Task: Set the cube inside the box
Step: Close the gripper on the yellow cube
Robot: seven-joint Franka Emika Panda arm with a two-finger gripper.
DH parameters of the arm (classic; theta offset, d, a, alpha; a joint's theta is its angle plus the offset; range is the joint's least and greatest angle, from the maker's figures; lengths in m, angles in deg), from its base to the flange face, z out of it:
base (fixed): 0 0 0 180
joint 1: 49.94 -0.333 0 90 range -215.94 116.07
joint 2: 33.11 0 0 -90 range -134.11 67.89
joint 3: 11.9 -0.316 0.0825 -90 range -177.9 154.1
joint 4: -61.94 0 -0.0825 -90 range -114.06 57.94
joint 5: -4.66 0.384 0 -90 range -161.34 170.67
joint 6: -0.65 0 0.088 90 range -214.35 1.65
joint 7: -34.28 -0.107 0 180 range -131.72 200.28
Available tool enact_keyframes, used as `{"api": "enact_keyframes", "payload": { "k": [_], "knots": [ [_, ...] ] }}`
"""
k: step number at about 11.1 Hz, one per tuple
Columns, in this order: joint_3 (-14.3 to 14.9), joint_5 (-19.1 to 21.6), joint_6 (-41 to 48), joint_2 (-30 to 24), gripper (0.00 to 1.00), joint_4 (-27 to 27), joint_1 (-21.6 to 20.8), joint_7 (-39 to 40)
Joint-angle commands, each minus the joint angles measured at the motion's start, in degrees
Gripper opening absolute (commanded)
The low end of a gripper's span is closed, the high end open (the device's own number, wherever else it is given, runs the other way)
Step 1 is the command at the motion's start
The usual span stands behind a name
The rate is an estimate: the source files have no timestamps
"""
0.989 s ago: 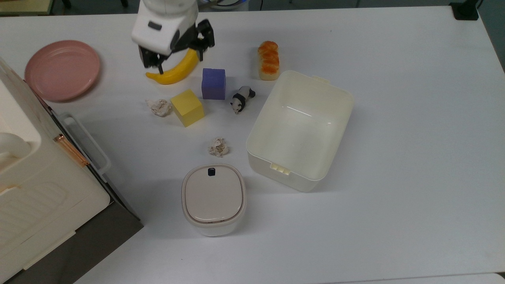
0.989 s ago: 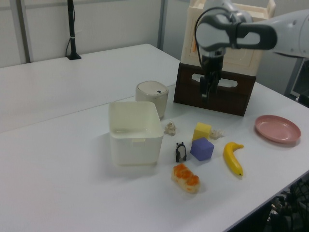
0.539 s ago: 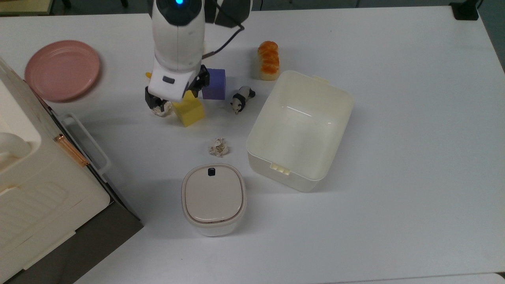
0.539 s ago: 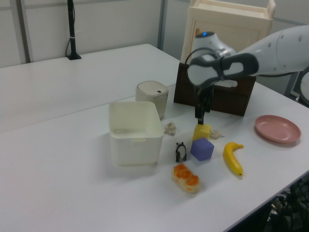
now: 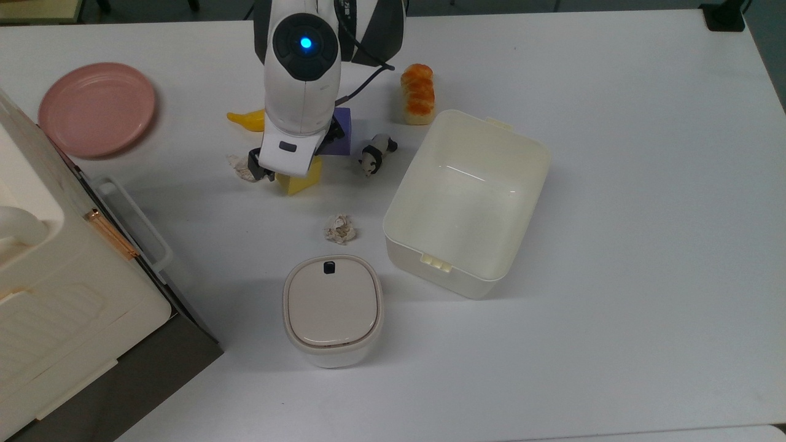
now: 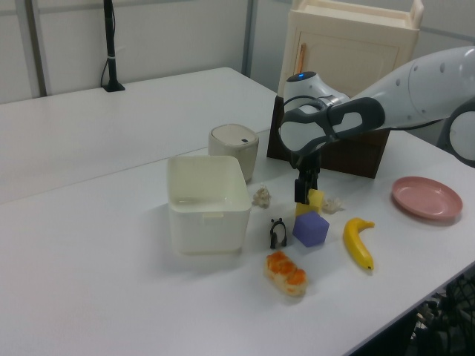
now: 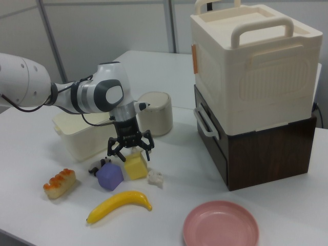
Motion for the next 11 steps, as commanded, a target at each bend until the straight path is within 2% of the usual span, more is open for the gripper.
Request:
{"api": "enact_keyframes", "payload": {
  "k": [1, 2, 3, 4, 5, 6, 7, 9, 11],
  "knots": [
    [0.6, -1.0, -1.3, -0.9, 0.96, -1.8, -0.9, 0.1],
    [0.6, -1.0, -1.3, -0.8, 0.96, -1.8, -0.9, -0.1],
    [0.6, -1.0, -1.3, -0.8, 0.85, -1.8, -0.9, -0.8],
    [0.5, -1.0, -1.3, -0.7, 0.49, -1.6, -1.1, -1.1],
    [0.5, -0.9, -1.3, -0.8, 0.18, -1.4, -1.2, -2.4],
    [0.5, -0.9, -1.3, -0.7, 0.04, -1.3, -1.1, -2.7],
    [0.6, -0.9, -1.3, -0.8, 0.0, -1.2, -1.1, -2.7],
    [0.5, -0.9, -1.2, -1.2, 0.0, -1.0, -1.0, -2.4],
    [0.7, 0.0, 1.0, -4.2, 0.0, 1.6, -0.9, -2.3]
  ]
}}
